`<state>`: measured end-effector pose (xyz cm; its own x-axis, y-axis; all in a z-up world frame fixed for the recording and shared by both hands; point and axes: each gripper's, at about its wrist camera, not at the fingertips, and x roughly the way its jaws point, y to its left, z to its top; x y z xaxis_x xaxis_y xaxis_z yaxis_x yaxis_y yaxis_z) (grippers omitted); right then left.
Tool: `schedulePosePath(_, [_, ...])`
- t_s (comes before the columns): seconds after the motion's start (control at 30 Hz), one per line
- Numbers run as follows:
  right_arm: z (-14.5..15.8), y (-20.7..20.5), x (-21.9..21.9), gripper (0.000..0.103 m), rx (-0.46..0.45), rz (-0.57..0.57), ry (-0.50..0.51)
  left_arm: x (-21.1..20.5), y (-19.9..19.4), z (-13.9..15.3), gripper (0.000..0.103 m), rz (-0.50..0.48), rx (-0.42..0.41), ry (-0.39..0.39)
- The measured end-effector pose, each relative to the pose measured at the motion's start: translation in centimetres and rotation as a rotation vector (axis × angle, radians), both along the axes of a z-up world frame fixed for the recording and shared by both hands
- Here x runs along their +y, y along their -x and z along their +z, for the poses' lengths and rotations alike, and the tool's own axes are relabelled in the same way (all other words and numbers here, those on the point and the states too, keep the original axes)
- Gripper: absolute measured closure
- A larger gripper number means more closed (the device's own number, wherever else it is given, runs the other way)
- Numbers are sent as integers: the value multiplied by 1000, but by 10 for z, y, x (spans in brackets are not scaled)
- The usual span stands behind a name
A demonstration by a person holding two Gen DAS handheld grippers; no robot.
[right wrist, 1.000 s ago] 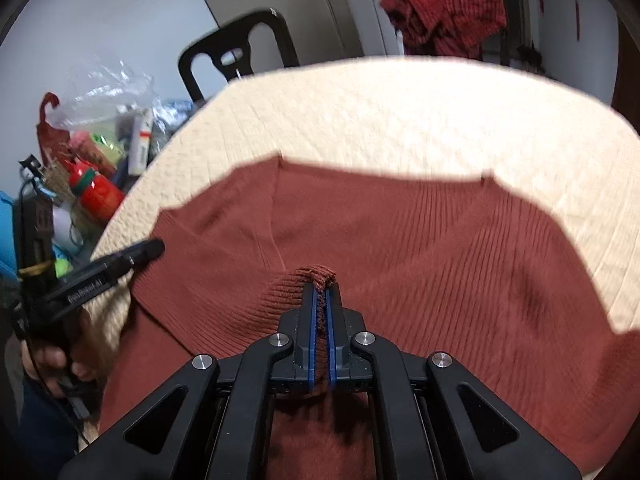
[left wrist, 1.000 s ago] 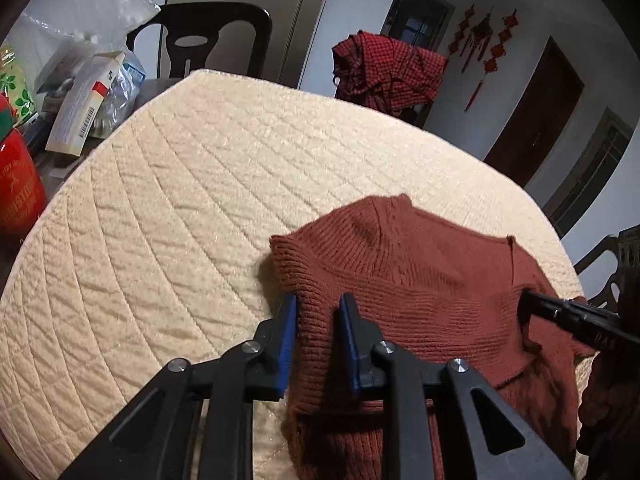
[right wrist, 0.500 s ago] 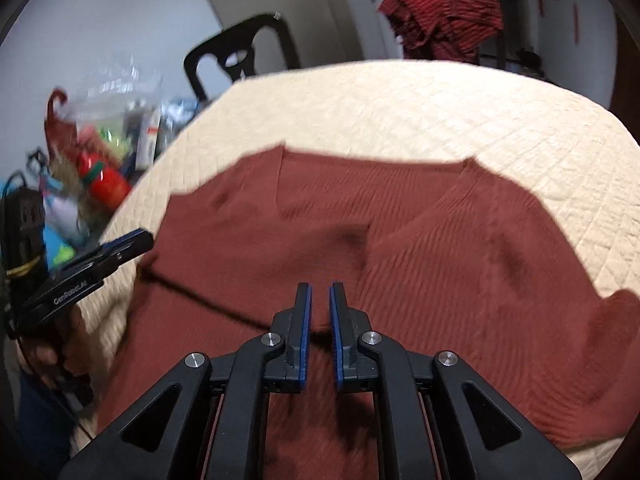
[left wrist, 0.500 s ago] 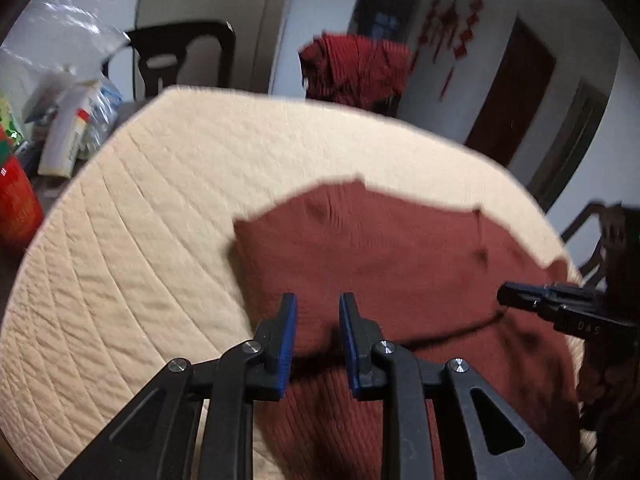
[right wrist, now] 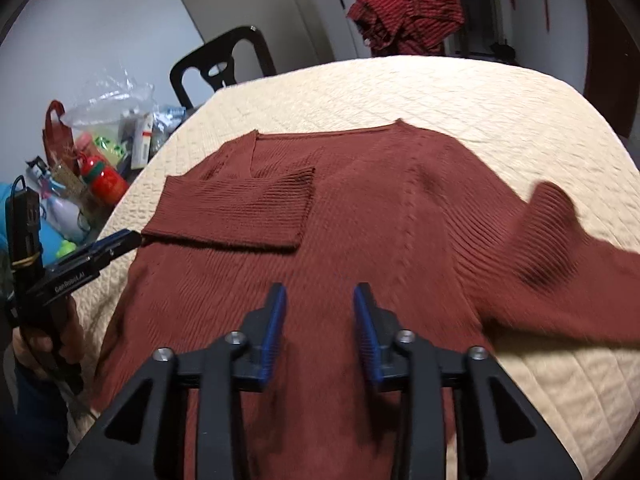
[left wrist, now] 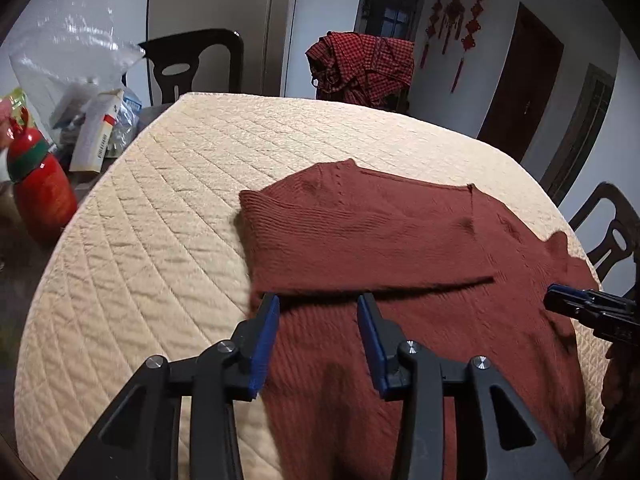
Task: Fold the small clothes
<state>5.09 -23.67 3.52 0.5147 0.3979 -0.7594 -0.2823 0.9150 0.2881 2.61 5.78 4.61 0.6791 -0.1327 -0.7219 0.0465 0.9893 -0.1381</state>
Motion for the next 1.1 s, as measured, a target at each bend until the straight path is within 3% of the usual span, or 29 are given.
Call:
schedulePosePath(0.17, [3,21,-12,63,-40,-44,1,-20,20,4,53,-11,9,47])
schedulePosePath(0.7, [-6,44,-54,61,-15,-158,-24,-57,27,8,48,-72,-24,-23])
schedulePosePath(1.1, [-19,44,-152,57,23,-514,-86,-57,9,-6,46,-77,-33,-32])
